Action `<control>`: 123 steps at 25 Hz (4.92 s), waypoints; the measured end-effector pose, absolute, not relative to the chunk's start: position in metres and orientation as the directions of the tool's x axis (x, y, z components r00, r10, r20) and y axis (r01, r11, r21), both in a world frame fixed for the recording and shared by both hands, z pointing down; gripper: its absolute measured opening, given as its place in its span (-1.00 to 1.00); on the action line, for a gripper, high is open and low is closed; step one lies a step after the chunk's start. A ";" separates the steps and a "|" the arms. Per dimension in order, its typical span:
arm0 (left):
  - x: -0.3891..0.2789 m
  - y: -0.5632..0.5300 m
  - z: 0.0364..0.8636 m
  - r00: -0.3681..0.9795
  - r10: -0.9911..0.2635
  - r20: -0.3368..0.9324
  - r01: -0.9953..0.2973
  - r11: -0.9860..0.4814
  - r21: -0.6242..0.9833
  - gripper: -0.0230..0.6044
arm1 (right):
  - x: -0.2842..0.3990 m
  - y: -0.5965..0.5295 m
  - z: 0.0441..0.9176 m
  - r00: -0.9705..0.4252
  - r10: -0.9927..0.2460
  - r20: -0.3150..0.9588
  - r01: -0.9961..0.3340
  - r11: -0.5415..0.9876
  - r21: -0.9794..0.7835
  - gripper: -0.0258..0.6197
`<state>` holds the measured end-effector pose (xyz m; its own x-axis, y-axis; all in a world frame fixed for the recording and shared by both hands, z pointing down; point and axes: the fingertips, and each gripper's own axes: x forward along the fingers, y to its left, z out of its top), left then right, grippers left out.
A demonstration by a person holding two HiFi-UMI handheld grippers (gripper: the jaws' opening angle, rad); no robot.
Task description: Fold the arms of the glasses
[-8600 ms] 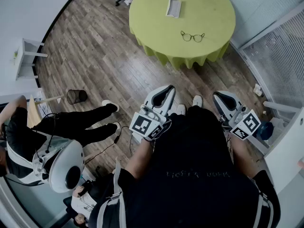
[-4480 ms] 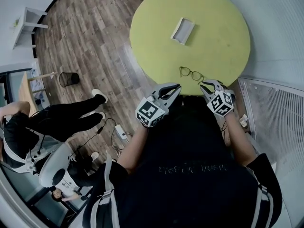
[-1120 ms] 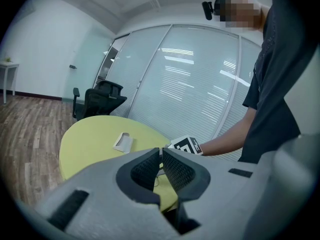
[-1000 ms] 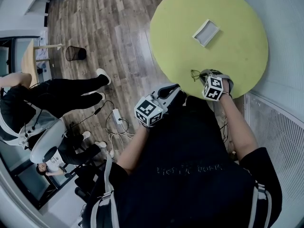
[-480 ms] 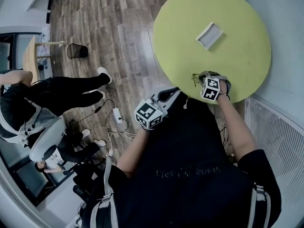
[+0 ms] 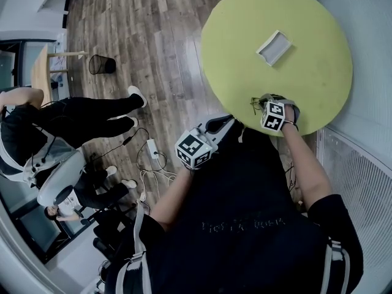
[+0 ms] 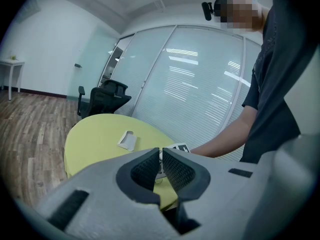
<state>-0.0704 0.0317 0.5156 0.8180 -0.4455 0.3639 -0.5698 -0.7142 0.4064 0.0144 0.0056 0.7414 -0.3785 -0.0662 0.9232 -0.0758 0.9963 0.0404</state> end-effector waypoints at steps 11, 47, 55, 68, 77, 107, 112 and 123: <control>-0.072 0.032 0.517 0.816 -0.445 0.369 -0.572 -0.715 0.403 -0.82 | 0.015 0.002 0.741 -0.437 -0.080 0.896 -0.167 0.986 0.007 -0.81; -0.075 0.018 0.515 0.855 -0.445 0.266 -0.519 -0.727 0.450 -0.82 | 0.003 0.033 0.636 -0.524 -0.197 0.829 -0.302 0.953 0.036 -0.81; -0.075 0.014 0.519 0.862 -0.432 0.264 -0.507 -0.733 0.454 -0.82 | -0.007 0.036 0.625 -0.532 -0.215 0.819 -0.311 0.949 0.047 -0.81; -0.076 0.014 0.521 0.864 -0.422 0.274 -0.503 -0.735 0.456 -0.82 | -0.012 0.033 0.625 -0.532 -0.241 0.812 -0.342 0.938 0.055 -0.81; -0.074 0.016 0.523 0.866 -0.409 0.288 -0.500 -0.738 0.454 -0.82 | 0.002 0.028 0.626 -0.521 -0.282 0.805 -0.394 0.917 0.066 -0.82; -0.049 0.033 0.524 0.871 -0.360 0.336 -0.484 -0.753 0.447 -0.82 | 0.084 0.047 0.692 -0.397 -0.267 0.878 -0.521 0.853 0.024 -0.82; -0.048 0.036 0.527 0.869 -0.357 0.343 -0.484 -0.754 0.443 -0.82 | 0.088 0.045 0.702 -0.394 -0.263 0.881 -0.534 0.845 0.014 -0.82; -0.049 0.035 0.529 0.863 -0.358 0.356 -0.493 -0.749 0.443 -0.82 | 0.098 0.043 0.731 -0.382 -0.224 0.897 -0.569 0.822 -0.037 -0.82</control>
<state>-0.0487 0.0352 0.5289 0.8634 -0.3578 0.3557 -0.4929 -0.7487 0.4433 0.0983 0.0434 0.7309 -0.3819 -0.2244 0.8965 -0.5690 0.8215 -0.0367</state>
